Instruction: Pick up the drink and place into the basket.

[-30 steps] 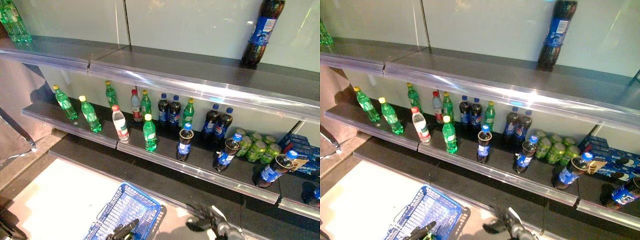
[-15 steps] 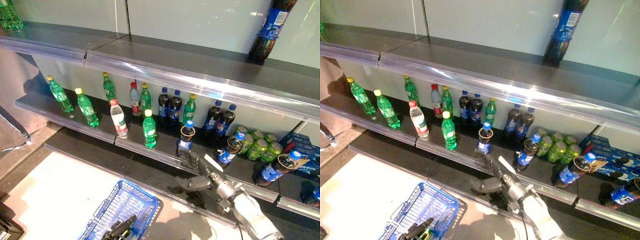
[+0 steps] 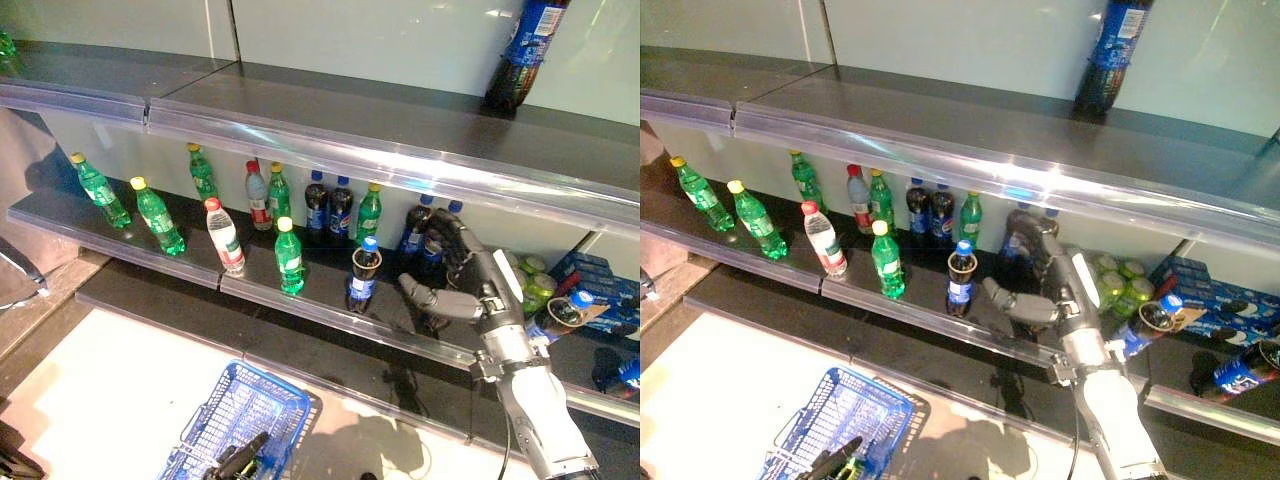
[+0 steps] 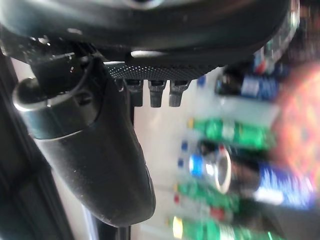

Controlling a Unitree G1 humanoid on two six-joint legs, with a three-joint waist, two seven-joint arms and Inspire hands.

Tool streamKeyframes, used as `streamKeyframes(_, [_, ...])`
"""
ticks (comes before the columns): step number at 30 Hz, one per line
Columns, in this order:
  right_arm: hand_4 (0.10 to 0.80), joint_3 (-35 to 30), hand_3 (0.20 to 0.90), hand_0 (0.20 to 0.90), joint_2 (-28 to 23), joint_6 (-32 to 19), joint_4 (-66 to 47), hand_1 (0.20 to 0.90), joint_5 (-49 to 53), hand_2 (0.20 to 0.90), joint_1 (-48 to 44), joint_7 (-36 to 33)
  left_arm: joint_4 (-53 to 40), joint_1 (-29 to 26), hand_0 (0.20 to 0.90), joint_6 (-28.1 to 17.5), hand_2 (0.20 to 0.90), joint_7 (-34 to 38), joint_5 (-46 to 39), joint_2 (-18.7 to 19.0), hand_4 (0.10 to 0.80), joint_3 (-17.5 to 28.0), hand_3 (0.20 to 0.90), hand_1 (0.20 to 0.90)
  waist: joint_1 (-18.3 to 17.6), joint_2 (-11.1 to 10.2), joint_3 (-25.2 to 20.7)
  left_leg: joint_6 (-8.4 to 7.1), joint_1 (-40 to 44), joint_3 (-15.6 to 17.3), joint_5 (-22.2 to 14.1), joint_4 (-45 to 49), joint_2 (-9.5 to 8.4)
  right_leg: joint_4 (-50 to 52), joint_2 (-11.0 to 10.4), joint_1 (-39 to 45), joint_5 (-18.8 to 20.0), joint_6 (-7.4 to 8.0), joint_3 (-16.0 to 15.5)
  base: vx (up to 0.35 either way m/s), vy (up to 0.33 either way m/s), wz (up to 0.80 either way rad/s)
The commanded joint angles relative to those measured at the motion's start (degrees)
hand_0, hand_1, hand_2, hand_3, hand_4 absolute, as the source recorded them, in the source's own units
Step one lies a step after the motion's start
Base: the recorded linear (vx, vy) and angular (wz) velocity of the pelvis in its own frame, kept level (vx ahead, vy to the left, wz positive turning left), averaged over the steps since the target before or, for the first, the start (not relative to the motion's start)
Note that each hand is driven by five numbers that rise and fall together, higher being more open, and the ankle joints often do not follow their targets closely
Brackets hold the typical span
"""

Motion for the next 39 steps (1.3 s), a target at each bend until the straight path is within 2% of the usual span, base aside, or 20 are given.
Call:
streamKeyframes(1, [0.800, -5.99, 0.900, 0.900, 0.27, -8.24, -5.35, 0.900, -0.74, 0.900, -4.43, -7.32, 2.15, -0.51, 0.300, -4.63, 0.300, -2.08, 3.96, 2.07, 0.100, -1.13, 0.200, 0.300, 0.09, -1.03, -2.73, 0.06, -2.08, 5.32, -2.20, -0.01, 0.74, 0.17, -4.21, 1.79, -3.43, 4.29, -0.29, 0.000, 0.000, 0.00])
streamKeyframes(18, [0.800, -12.32, 0.900, 0.900, 1.92, -8.32, -2.50, 0.900, -7.40, 0.900, -0.97, -28.02, 2.05, 0.42, 0.300, -3.94, 0.300, -1.79, 5.44, 1.63, 0.100, -0.78, 0.200, 0.300, -1.70, -0.96, -2.62, 0.18, -0.63, 6.74, -2.84, -0.01, 1.18, 0.43, -4.32, 1.51, -3.37, 4.58, 1.62, 0.015, 0.008, -0.07])
streamKeyframes(25, [0.800, -13.15, 0.900, 0.900, 2.17, -5.89, -1.63, 0.900, -7.03, 0.900, 0.52, -30.08, 1.72, 1.08, 0.300, -3.43, 0.300, -1.84, 5.63, 1.57, 0.100, -0.93, 0.200, 0.300, -2.32, -1.17, -1.99, 0.16, 0.21, 7.27, -3.17, 1.43, 1.51, 1.98, -4.12, 1.33, -3.95, 4.11, 2.51, 0.041, 0.021, -0.09])
streamKeyframes(29, [0.800, -12.76, 0.900, 0.900, 2.00, -3.91, -0.58, 0.900, -7.95, 0.900, 1.59, -30.73, 1.51, 1.29, 0.300, -3.06, 0.300, -1.56, 6.01, 1.69, 0.100, -1.50, 0.200, 0.300, -2.81, -1.16, -1.67, 0.36, 0.12, 7.18, -3.75, 2.55, 1.55, 4.48, -3.74, 0.76, -5.49, 3.63, 2.71, 0.044, 0.027, -0.10])
streamKeyframes(32, [0.800, -12.59, 0.900, 0.900, 1.90, -1.15, 0.49, 0.900, -10.89, 0.900, 2.87, -33.86, 0.84, 1.34, 0.300, -2.64, 0.300, -1.18, 6.27, 1.75, 0.100, -2.05, 0.200, 0.300, -3.23, -1.10, -1.07, 0.54, -0.25, 6.85, -4.38, 4.00, 1.49, 7.22, -3.43, 0.02, -7.09, 3.14, 2.75, 0.036, 0.026, 0.00])
streamKeyframes(39, [0.800, -12.66, 0.900, 0.900, 2.46, -2.94, 1.93, 0.900, -10.74, 0.900, 5.08, -38.47, -1.47, 2.62, 0.300, -2.08, 0.300, -0.46, 4.79, 2.34, 0.100, -4.09, 0.200, 0.300, -3.65, -0.65, 1.37, 0.85, -1.58, 6.04, -5.25, 6.85, 0.86, 10.09, -3.34, -1.29, -8.36, 2.65, 2.84, 0.000, 0.000, 0.00])
